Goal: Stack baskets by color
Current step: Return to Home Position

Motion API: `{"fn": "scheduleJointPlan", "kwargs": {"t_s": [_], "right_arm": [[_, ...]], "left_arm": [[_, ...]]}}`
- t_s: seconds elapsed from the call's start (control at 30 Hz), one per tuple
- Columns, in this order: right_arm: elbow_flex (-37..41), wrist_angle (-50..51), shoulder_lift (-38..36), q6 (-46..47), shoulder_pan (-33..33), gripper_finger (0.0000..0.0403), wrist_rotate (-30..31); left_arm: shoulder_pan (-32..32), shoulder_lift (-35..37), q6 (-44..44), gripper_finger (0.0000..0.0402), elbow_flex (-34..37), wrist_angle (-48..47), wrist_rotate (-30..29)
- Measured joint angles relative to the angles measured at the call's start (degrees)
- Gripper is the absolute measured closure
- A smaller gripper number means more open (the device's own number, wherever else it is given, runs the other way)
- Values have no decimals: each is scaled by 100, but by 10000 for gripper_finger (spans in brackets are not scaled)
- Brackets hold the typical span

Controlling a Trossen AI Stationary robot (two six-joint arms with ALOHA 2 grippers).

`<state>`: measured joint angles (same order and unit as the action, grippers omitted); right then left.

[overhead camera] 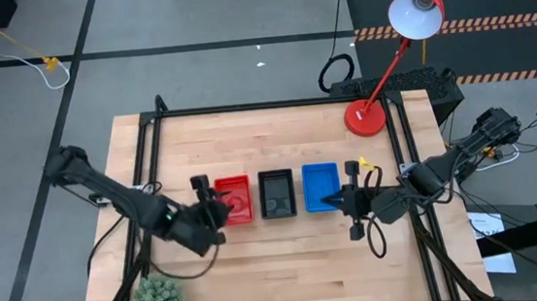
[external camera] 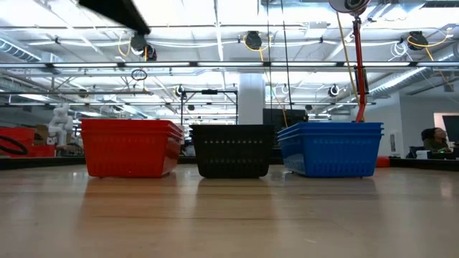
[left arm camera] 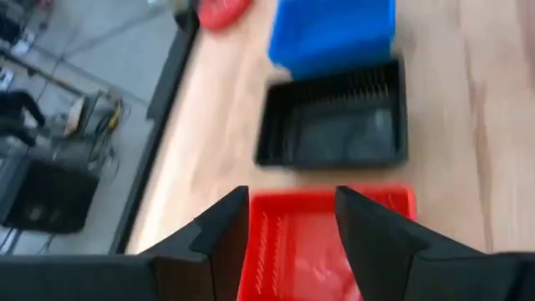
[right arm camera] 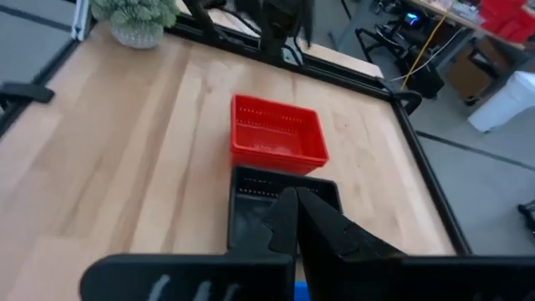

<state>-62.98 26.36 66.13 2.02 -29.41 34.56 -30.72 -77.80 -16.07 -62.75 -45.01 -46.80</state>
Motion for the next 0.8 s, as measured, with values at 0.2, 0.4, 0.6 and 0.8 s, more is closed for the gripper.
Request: {"fn": "scheduleJointPlan", "kwargs": {"t_s": [0.2,0.4,0.6,0.8], "right_arm": [[222,-229,-15,-419,128,403,-4],[1072,-1169,-460,-1317,473,403,-12],[2182,-2150,-1481,-1800,1081,403,-295],[3095,-2546,-2461,-1933,1794,403,-1254]], "left_arm": [[409,815,1536,265,425,1761,349],[882,1602,2346,321,1282,3179,833],[1338,2253,2620,364,2083,3755,1221],[1878,2640,2662,397,2900,4378,1837]]}}
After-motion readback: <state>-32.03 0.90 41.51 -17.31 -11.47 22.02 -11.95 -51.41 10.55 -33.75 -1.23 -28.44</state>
